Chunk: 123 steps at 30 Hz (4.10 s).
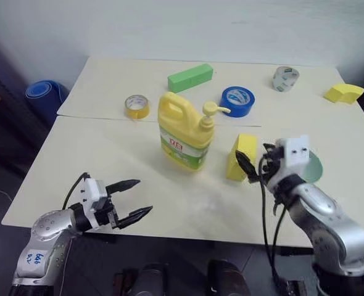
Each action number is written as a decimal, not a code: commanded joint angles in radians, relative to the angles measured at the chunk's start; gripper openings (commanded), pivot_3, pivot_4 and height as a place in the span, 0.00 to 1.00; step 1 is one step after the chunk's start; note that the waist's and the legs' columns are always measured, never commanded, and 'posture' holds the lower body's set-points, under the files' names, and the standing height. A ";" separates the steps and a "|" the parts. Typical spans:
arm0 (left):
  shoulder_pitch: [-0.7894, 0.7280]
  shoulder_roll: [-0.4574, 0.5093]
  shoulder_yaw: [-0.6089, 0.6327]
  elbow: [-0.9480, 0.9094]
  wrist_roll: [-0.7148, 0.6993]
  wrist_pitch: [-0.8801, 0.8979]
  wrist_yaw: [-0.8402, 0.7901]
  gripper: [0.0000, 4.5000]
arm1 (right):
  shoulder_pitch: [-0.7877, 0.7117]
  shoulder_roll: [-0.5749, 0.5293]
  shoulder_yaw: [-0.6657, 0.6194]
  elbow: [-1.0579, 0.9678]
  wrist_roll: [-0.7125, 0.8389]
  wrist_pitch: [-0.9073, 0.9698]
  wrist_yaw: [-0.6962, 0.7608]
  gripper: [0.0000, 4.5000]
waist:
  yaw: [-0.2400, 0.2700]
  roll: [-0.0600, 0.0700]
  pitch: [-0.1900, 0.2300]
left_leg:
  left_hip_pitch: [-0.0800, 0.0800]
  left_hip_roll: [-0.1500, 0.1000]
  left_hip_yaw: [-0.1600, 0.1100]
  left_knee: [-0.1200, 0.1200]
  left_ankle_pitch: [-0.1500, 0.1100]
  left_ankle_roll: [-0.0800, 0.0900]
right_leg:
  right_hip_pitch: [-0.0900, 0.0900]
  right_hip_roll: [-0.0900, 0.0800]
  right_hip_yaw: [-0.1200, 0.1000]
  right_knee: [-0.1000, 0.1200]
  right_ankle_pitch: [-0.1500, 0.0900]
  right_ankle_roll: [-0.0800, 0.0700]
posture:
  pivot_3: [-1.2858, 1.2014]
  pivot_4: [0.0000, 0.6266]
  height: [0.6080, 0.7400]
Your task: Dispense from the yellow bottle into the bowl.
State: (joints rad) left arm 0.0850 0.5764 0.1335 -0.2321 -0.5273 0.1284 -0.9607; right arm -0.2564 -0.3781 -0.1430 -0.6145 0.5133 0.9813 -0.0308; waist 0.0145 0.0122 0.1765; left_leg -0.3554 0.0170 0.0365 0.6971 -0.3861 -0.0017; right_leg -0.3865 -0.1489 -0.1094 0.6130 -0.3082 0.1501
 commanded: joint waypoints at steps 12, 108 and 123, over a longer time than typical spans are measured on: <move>0.013 -0.020 -0.043 -0.106 0.015 0.000 0.029 0.99 | -0.200 0.226 0.000 0.232 -0.141 0.197 -0.158 1.00 | -0.023 -0.001 -0.001 | 0.000 0.000 0.003 0.000 0.000 -0.001 | -0.004 0.000 0.002 0.006 0.000 0.000 | 0.52 0.24 1.00; -0.144 -0.113 -0.122 -0.052 0.061 0.000 0.090 1.00 | -0.604 -0.350 0.041 1.049 -0.362 -0.767 0.940 0.14 | -0.032 0.002 0.003 | -0.001 0.001 -0.002 0.000 0.001 0.000 | 0.004 -0.001 -0.005 -0.005 0.000 0.001 | 0.52 0.24 1.00; -0.282 -0.103 -0.145 -0.128 -0.100 0.149 0.009 1.00 | -0.618 -0.621 0.103 1.810 -0.664 -1.059 0.583 0.13 | -0.032 0.006 0.005 | 0.000 0.001 0.002 -0.001 0.001 0.000 | 0.004 -0.001 -0.004 -0.007 0.000 0.001 | 0.52 0.24 1.00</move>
State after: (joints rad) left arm -0.1948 0.4645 -0.0079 -0.3200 -0.5951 0.2593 -0.9348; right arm -0.8380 -0.9790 -0.0328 1.1754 -0.1452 -0.0525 0.5760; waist -0.0174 0.0182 0.1812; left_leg -0.3555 0.0177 0.0385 0.6960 -0.3847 -0.0020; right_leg -0.3827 -0.1495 -0.1133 0.6063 -0.3077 0.1512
